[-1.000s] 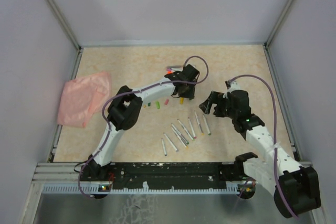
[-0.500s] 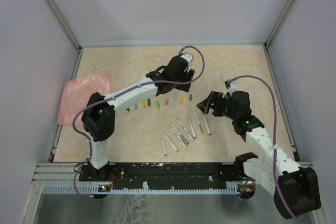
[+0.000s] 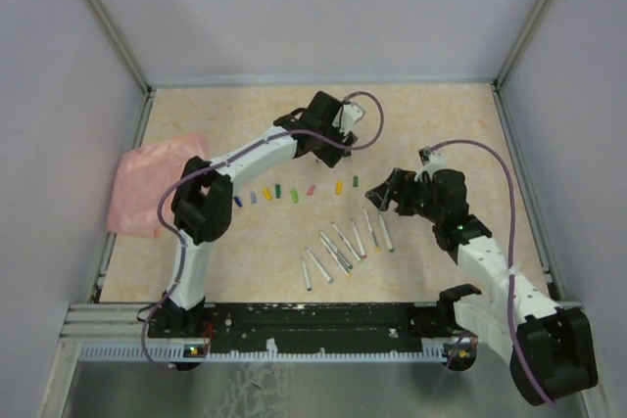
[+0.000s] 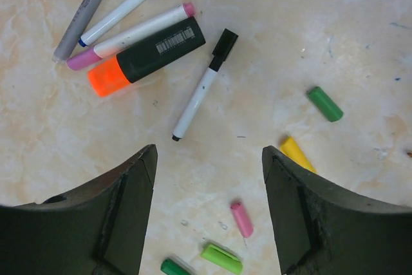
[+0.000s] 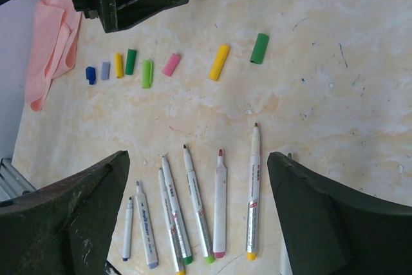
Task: Open the pen caps
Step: Place the pen cap at the center of the board, then pick up the pen from the center of the board.
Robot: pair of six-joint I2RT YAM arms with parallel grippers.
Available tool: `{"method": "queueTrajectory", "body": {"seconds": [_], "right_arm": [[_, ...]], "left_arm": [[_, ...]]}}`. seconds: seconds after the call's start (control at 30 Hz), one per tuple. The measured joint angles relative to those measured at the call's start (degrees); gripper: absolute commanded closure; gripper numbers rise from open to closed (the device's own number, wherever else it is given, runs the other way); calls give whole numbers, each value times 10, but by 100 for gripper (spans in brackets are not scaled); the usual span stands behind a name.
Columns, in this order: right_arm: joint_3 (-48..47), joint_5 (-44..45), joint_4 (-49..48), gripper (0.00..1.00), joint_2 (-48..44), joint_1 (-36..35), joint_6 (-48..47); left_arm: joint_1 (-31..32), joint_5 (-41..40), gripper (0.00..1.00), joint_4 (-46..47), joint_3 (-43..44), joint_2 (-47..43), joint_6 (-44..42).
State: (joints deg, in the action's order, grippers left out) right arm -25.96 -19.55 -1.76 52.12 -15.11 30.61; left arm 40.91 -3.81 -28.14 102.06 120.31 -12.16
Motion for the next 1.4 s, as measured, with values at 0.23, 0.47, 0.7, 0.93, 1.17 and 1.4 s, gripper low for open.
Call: {"method": "queueTrajectory", "body": {"seconds": [0.23, 0.47, 0.7, 0.93, 1.17, 1.4], "right_arm": [[-9, 4, 4, 12, 35, 10, -10], [-15, 3, -2, 12, 66, 12, -14], [-23, -1, -6, 12, 91, 15, -16], [-23, -5, -7, 12, 96, 18, -17], [-23, -10, -8, 12, 99, 19, -17], [-23, -13, -8, 12, 101, 20, -19]], "left_arm": [[-56, 75, 45, -50, 90, 80, -30], [-85, 141, 47, -57, 106, 101, -31], [-76, 163, 45, -58, 107, 129, -31], [-75, 158, 45, -57, 116, 154, -31], [-75, 143, 54, -51, 120, 160, -29], [-73, 126, 73, -47, 120, 161, -29]]}}
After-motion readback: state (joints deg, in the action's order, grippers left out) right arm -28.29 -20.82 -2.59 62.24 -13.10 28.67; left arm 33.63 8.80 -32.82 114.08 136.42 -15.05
